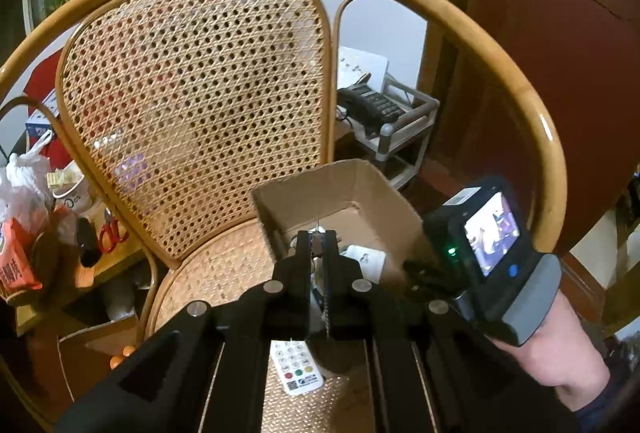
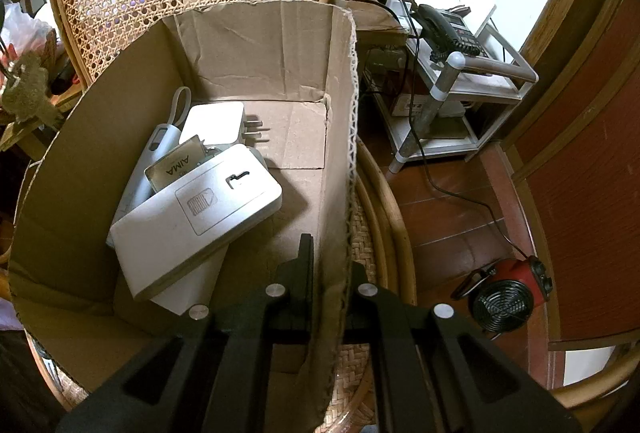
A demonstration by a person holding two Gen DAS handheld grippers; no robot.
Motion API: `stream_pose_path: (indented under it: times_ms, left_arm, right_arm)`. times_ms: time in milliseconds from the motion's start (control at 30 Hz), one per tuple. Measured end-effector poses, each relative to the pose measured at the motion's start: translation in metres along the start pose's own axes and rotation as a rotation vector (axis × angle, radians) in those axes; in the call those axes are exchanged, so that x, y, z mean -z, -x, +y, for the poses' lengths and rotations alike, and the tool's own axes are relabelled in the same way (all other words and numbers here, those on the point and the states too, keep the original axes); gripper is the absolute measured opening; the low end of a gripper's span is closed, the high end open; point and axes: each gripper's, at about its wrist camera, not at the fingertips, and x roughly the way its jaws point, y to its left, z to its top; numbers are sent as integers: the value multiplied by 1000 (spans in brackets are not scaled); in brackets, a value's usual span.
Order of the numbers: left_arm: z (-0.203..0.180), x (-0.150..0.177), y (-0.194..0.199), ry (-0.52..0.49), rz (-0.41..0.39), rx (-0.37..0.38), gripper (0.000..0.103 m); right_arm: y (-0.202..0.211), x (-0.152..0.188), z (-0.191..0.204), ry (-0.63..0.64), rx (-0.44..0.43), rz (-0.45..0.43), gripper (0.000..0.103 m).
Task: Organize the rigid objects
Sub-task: 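Carry the silver key into the box and open the left gripper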
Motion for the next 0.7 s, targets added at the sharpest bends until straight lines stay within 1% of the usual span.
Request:
stream_pose_path:
  times_ms: [167, 267, 300, 367, 400, 433, 467, 500, 533, 700]
  left_arm:
    - [-15, 4, -15, -11, 26, 30, 4]
    - [-25, 10, -32, -18, 61, 50, 4]
    - [-28, 13, -39, -23, 85, 56, 4]
    - [-33, 18, -48, -27, 104, 54, 6]
    - [-33, 20, -50, -22, 102, 49, 9]
    - [-34, 23, -52, -15, 112, 39, 19]
    - [-34, 24, -55, -15, 123, 27, 26]
    - [-35, 25, -57, -19, 127, 13, 36]
    - [-35, 27, -58, -25, 123, 1, 39]
    - [-24, 26, -57, -9, 113, -14, 40]
  right_arm:
    - [0, 0, -2, -1, 1, 0, 8]
    - [0, 0, -2, -1, 0, 0, 8]
    - [0, 0, -1, 0, 0, 0, 8]
    - [0, 0, -2, 0, 0, 0, 8]
    - [0, 0, -1, -1, 0, 0, 8]
    - [0, 0, -1, 0, 0, 0, 8]
    - [0, 0, -1, 0, 1, 0, 8]
    - [0, 0, -2, -1, 1, -1, 8]
    - [0, -1, -2, -1, 1, 0, 8]
    - [0, -1, -1, -1, 1, 0, 8]
